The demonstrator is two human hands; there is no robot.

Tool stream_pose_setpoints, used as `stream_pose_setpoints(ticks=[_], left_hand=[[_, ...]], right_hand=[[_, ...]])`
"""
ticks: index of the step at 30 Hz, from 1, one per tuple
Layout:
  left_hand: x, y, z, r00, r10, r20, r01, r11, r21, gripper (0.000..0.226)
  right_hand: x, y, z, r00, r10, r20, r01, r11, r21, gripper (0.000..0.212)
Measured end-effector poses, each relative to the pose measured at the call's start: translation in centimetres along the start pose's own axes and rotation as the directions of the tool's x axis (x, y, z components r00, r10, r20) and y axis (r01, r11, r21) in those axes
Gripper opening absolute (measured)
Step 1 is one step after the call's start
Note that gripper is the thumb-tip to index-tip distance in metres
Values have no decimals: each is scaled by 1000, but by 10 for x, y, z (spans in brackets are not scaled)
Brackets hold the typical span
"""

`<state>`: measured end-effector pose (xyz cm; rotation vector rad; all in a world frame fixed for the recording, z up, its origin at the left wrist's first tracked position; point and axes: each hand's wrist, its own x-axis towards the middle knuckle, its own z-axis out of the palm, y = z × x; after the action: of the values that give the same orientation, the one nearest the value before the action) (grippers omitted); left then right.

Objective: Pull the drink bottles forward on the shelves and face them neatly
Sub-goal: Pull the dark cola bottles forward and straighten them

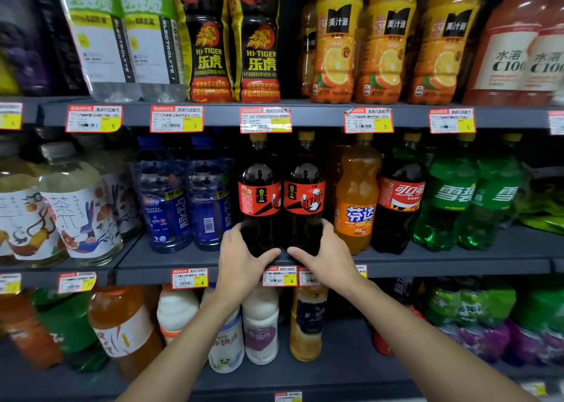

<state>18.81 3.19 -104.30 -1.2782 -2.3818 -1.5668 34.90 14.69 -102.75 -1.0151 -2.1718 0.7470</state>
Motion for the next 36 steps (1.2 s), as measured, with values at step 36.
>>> stream_pose_setpoints(ticks=[36], left_hand=[[23, -15, -21, 970, 108, 218, -121, 991, 47, 83]], right_hand=[[13, -2, -15, 990, -58, 129, 88, 967, -238, 93]])
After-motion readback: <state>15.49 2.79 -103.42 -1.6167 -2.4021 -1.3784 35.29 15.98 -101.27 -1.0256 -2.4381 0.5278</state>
